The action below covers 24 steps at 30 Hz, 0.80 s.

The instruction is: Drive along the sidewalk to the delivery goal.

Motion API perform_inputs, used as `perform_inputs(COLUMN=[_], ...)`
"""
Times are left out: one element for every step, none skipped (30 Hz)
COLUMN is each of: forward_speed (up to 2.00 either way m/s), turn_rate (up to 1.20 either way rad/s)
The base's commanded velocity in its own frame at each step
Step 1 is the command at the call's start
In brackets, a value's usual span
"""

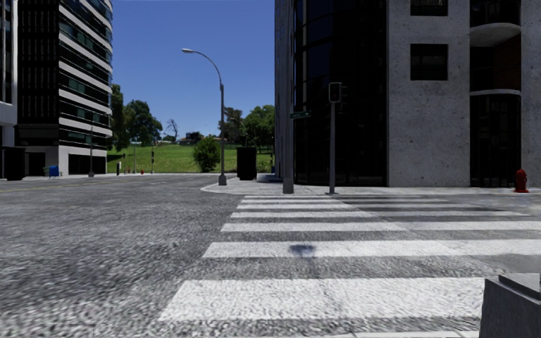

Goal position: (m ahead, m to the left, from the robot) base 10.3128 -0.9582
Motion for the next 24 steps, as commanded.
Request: perform_inputs(forward_speed=[2.00,2.00,2.00,2.00,2.00,2.00,2.00,2.00,1.98,1.87,1.87,1.68,1.48,1.36,1.28,1.27,1.25,1.25,1.25,1.25,1.25,1.24,1.24,1.24], turn_rate=[0.00,0.00,0.00,0.00,0.00,0.00,0.00,0.00,0.00,0.00,0.00,0.00,0.00,0.00,0.00,0.00,0.00,0.00,0.00,0.00,0.00,0.00,0.00,0.00])
